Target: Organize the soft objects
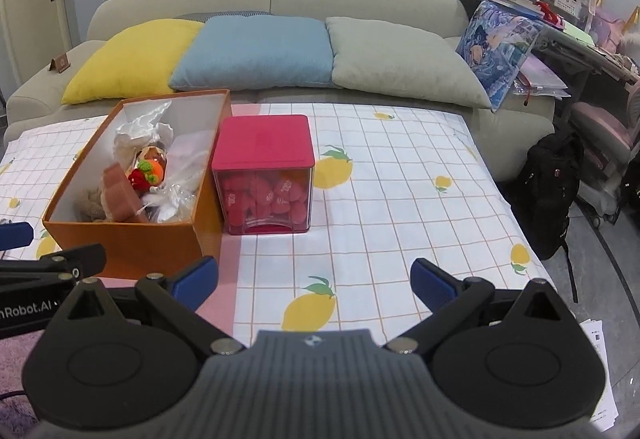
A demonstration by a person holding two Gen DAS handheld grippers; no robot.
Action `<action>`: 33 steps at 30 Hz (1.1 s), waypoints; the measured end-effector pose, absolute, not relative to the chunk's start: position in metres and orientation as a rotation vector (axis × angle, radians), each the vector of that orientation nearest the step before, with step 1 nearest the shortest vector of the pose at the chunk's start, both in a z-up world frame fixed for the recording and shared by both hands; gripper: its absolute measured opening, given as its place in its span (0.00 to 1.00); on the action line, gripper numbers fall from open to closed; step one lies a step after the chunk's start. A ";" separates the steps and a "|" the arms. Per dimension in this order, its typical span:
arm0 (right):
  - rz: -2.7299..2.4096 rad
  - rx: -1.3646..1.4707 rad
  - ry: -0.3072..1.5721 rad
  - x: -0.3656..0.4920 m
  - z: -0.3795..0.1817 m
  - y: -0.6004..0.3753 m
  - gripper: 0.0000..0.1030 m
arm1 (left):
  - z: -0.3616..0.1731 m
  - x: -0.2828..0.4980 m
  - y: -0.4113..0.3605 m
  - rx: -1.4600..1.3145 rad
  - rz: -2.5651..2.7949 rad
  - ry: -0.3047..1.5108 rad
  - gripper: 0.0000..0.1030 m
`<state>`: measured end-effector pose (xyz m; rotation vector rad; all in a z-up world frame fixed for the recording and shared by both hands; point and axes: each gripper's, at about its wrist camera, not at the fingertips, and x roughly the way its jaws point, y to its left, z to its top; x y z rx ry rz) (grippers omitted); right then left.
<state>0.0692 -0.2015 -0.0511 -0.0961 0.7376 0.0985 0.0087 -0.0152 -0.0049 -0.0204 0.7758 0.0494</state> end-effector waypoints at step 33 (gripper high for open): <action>0.094 -0.108 0.728 0.071 -0.049 -0.201 0.97 | 0.001 0.010 -0.016 0.001 0.031 0.739 0.98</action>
